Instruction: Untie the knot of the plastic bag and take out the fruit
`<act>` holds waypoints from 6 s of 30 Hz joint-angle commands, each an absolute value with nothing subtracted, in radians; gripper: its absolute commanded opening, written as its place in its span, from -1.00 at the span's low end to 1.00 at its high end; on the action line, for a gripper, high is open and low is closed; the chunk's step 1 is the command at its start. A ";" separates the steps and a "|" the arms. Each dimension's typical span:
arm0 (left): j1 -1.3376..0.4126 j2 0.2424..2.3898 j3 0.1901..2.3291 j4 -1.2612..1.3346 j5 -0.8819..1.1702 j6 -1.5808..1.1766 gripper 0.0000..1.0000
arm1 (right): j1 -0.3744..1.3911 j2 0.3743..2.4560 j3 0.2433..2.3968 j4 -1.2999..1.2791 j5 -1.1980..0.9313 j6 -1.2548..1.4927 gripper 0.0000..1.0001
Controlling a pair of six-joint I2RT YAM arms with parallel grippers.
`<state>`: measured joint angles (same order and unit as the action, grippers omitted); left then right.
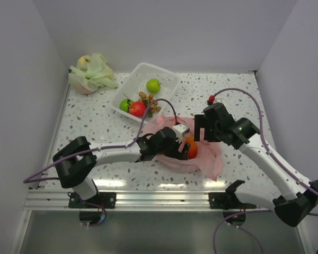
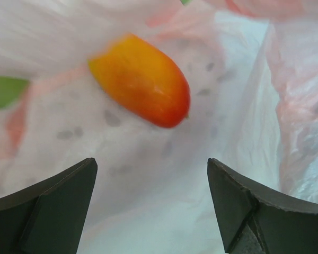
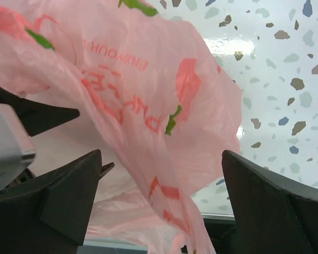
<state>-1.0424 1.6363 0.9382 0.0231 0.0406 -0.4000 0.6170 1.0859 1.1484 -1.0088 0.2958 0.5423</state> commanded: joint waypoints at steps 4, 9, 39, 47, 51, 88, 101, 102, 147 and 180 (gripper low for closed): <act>-1.039 1.620 0.950 0.063 -0.094 -0.520 0.89 | 0.598 1.262 1.160 -0.990 0.362 0.495 0.97; -1.039 1.634 0.927 0.093 -0.107 -0.583 0.95 | 0.586 1.299 1.047 -0.930 0.339 0.512 0.83; -1.104 1.785 0.983 0.348 -0.258 -0.762 1.00 | 0.586 1.048 0.859 -0.781 0.179 0.739 -1.00; -1.104 1.877 1.026 0.373 -0.284 -0.759 0.93 | 0.586 1.029 0.850 -0.779 0.153 0.772 -1.00; -1.104 1.901 1.032 0.420 -0.282 -0.741 0.93 | 0.588 1.040 0.832 -0.762 0.114 0.773 -1.00; -1.124 1.338 1.001 0.036 0.150 -0.371 -0.78 | 0.575 1.186 0.963 -0.857 0.466 0.607 -1.00; -0.752 1.227 1.230 -0.245 0.003 -0.426 -0.88 | 0.468 1.174 0.951 -0.896 0.479 0.610 -1.00; -0.708 1.232 1.230 -0.245 0.003 -0.439 -0.88 | 0.463 1.166 0.948 -0.899 0.479 0.614 -1.00; -0.318 0.702 1.114 -0.647 -0.432 -0.528 1.00 | 0.423 0.707 1.058 -1.187 0.558 0.675 0.40; -0.318 0.068 1.095 -0.681 -0.551 -0.376 1.00 | 0.423 0.153 1.226 -1.032 0.581 0.207 0.97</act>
<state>-0.3210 0.0784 1.1175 -0.7609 -0.6048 -0.4046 0.4252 0.1806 1.2331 -1.0912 0.5873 0.2523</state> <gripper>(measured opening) 0.997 0.986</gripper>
